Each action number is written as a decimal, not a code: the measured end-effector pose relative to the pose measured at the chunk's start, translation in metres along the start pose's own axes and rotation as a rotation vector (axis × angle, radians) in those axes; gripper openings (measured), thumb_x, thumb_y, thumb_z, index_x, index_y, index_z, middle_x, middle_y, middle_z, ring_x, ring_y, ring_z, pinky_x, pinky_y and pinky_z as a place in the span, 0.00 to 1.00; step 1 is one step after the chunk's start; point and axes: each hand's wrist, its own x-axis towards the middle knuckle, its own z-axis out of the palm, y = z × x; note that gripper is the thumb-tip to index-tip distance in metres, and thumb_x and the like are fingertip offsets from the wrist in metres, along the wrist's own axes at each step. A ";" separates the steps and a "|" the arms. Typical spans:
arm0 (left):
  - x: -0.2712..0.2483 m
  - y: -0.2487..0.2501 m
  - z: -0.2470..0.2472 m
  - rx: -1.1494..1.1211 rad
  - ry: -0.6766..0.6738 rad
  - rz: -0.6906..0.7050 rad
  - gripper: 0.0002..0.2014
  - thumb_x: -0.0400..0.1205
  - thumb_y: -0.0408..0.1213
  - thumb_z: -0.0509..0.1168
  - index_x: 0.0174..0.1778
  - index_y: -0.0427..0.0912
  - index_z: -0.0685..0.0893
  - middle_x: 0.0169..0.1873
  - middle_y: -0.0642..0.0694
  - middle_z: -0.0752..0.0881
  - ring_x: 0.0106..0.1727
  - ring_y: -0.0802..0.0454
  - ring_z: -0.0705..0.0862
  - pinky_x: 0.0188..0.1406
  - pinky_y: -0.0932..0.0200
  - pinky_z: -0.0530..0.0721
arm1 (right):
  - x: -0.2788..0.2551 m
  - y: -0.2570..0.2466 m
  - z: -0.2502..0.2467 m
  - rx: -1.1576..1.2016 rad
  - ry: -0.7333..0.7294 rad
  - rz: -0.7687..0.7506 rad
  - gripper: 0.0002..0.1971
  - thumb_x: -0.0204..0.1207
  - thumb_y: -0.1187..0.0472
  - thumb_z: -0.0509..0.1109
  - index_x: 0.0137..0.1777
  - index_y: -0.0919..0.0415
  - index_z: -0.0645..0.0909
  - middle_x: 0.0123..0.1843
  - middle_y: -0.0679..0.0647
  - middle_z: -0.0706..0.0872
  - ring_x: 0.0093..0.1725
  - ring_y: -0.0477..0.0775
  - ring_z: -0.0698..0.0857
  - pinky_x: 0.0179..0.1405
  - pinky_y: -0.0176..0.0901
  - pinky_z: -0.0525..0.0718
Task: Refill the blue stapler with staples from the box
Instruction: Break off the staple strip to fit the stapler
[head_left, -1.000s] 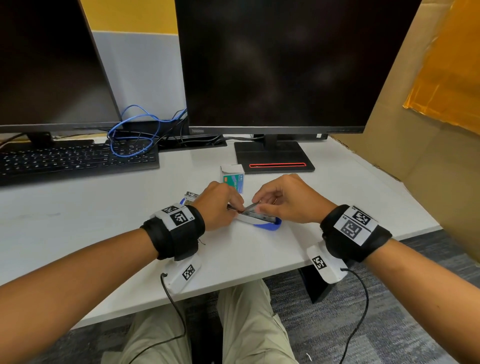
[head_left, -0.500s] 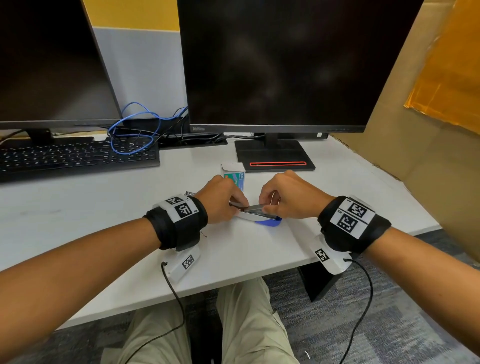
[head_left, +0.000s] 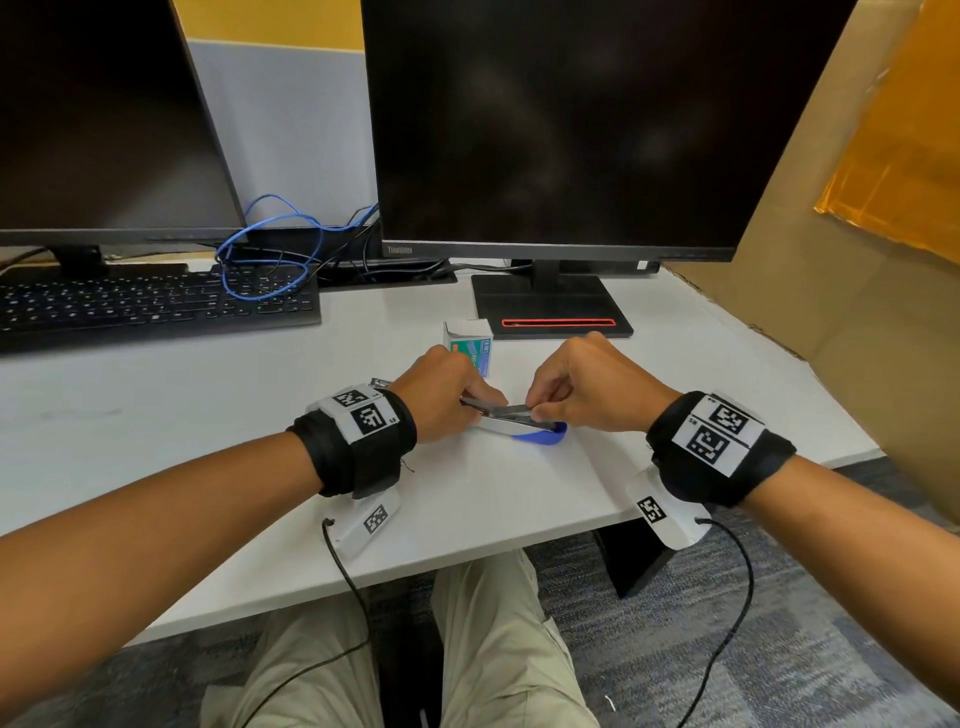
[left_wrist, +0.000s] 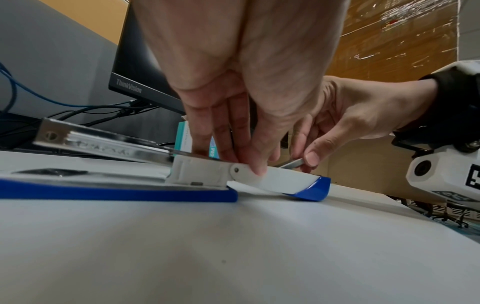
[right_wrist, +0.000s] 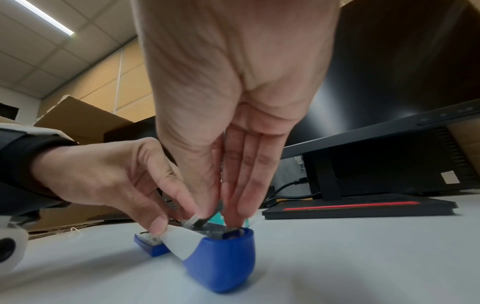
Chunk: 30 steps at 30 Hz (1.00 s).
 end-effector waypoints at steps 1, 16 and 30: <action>0.000 0.000 0.000 -0.002 -0.002 0.007 0.18 0.79 0.30 0.67 0.61 0.55 0.88 0.56 0.47 0.91 0.61 0.45 0.82 0.65 0.48 0.83 | 0.000 0.000 0.000 -0.006 -0.007 0.001 0.05 0.72 0.62 0.80 0.46 0.58 0.94 0.39 0.50 0.95 0.35 0.44 0.92 0.46 0.43 0.93; 0.004 -0.003 0.003 0.099 -0.032 0.037 0.18 0.80 0.31 0.64 0.60 0.55 0.89 0.54 0.46 0.90 0.57 0.43 0.84 0.58 0.46 0.85 | 0.001 -0.005 0.003 -0.060 -0.068 0.010 0.06 0.73 0.63 0.80 0.48 0.60 0.95 0.42 0.53 0.95 0.37 0.49 0.91 0.49 0.40 0.92; 0.000 -0.003 0.001 0.046 0.048 -0.005 0.10 0.78 0.33 0.69 0.51 0.46 0.93 0.49 0.47 0.92 0.57 0.46 0.83 0.64 0.48 0.83 | -0.001 0.004 0.000 -0.063 -0.071 0.012 0.10 0.75 0.63 0.78 0.55 0.60 0.93 0.48 0.53 0.95 0.42 0.46 0.91 0.49 0.35 0.91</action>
